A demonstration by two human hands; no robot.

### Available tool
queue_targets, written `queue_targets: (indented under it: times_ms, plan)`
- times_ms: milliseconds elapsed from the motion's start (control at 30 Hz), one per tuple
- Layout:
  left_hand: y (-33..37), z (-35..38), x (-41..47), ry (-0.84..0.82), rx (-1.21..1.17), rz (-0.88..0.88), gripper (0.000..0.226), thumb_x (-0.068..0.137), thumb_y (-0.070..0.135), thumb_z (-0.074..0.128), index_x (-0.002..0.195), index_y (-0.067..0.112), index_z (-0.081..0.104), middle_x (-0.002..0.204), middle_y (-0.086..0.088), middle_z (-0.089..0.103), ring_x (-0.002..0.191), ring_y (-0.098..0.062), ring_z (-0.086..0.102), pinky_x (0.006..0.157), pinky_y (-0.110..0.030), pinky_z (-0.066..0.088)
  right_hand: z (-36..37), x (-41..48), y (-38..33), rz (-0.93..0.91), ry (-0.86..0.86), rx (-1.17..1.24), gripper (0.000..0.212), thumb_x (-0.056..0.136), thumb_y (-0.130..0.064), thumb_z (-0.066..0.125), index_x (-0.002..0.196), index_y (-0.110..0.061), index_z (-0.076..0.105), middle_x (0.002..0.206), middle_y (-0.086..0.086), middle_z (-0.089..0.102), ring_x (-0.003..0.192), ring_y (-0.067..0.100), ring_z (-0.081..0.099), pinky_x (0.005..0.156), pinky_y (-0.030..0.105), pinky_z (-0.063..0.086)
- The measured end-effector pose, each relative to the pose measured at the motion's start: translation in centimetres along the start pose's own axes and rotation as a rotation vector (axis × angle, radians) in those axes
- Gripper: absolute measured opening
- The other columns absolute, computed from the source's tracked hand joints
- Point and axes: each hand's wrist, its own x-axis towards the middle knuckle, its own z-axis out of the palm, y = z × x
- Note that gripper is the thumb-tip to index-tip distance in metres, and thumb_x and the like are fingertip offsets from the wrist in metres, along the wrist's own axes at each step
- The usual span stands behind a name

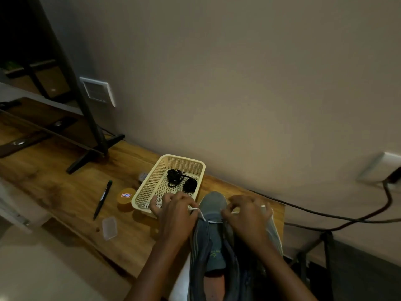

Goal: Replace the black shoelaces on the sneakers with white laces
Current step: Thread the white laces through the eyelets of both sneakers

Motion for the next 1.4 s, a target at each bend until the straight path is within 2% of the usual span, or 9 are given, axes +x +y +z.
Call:
queue_targets:
  times_ms: [133,267,500,700,833,1000,1133,1233,1400]
  plan:
    - [0.1,0.1,-0.2,0.005,-0.056,0.045,0.006,0.091,0.037,0.055,0.087,0.035,0.059,0.096,0.021,0.060,0.113,-0.002,0.040,0.102,-0.036,-0.001,-2.7,2.2,2.4,-0.016,0.019,-0.010,0.015,0.083,-0.018,0.059,0.090,-0.031,0.064,0.090,-0.016,0.062,0.107,0.013,0.055,0.096,0.031,0.023]
    - [0.4,0.2,-0.4,-0.071,-0.091,0.091,0.010,0.098,0.025,0.039,0.093,0.032,0.043,0.090,0.014,0.059,0.106,-0.007,0.049,0.110,-0.043,0.005,-1.0,1.7,2.7,-0.186,-0.209,-0.252,0.017,0.086,-0.030,0.057,0.100,-0.035,0.065,0.105,-0.017,0.058,0.117,0.013,0.041,0.104,0.036,0.017]
    - [0.6,0.4,-0.2,-0.048,-0.190,0.078,0.013,0.099,0.016,0.030,0.098,0.028,0.036,0.082,0.009,0.067,0.094,-0.005,0.058,0.105,-0.037,0.009,0.2,1.5,2.7,-0.264,-0.187,-0.356,0.017,0.087,-0.038,0.051,0.094,-0.026,0.062,0.120,-0.013,0.052,0.113,0.018,0.035,0.096,0.035,0.017]
    - [0.6,-0.2,0.0,0.090,-0.157,0.014,0.011,0.095,0.026,0.046,0.092,0.032,0.055,0.074,0.012,0.067,0.090,-0.005,0.059,0.099,-0.035,0.014,-0.2,2.1,1.9,-0.221,-0.216,-0.188,0.005,0.081,-0.027,0.057,0.077,-0.029,0.054,0.087,-0.010,0.060,0.101,0.013,0.047,0.091,0.033,0.019]
    - [1.7,-3.6,-0.5,0.139,-0.362,-0.081,0.009,0.093,0.028,0.054,0.087,0.033,0.057,0.072,0.016,0.061,0.078,0.004,0.049,0.098,-0.032,0.015,-3.7,2.0,1.3,-0.054,-0.291,0.331,0.014,0.073,-0.011,0.064,0.063,-0.021,0.062,0.068,-0.002,0.066,0.071,0.013,0.062,0.085,0.043,0.045]
    - [2.4,-10.6,-0.7,0.159,-0.434,-0.025,0.009,0.091,0.034,0.058,0.082,0.032,0.061,0.071,0.016,0.059,0.071,0.001,0.052,0.090,-0.025,0.018,-9.4,0.0,-0.5,-0.041,-0.252,0.607,0.020,0.072,0.016,0.061,0.065,-0.002,0.065,0.062,0.009,0.064,0.060,0.015,0.058,0.059,0.019,0.049]
    - [3.5,-15.9,-1.2,0.148,-0.556,0.048,0.011,0.084,0.041,0.064,0.075,0.036,0.060,0.081,0.015,0.066,0.087,-0.012,0.063,0.096,-0.052,0.042,-14.4,-1.0,-3.4,-0.019,-0.118,0.688,0.012,0.074,0.015,0.059,0.070,0.006,0.065,0.063,0.009,0.063,0.053,0.006,0.056,0.054,0.013,0.045]
    - [5.2,-19.0,-2.8,0.208,-0.582,0.091,0.017,0.085,0.031,0.066,0.070,0.036,0.061,0.075,0.021,0.064,0.084,-0.010,0.063,0.095,-0.052,0.043,-17.6,-2.4,-5.3,-0.043,-0.084,0.732,0.012,0.074,0.011,0.062,0.069,0.001,0.067,0.065,0.008,0.064,0.061,0.012,0.057,0.062,0.021,0.045]
    - [7.1,-22.4,-5.4,0.231,-0.660,0.169,0.014,0.085,0.031,0.066,0.073,0.037,0.063,0.076,0.013,0.068,0.083,-0.016,0.065,0.093,-0.055,0.044,-21.7,-5.8,-7.6,-0.047,-0.065,0.816,0.005,0.079,0.003,0.064,0.082,0.004,0.068,0.066,0.004,0.062,0.055,0.003,0.055,0.057,0.014,0.042]
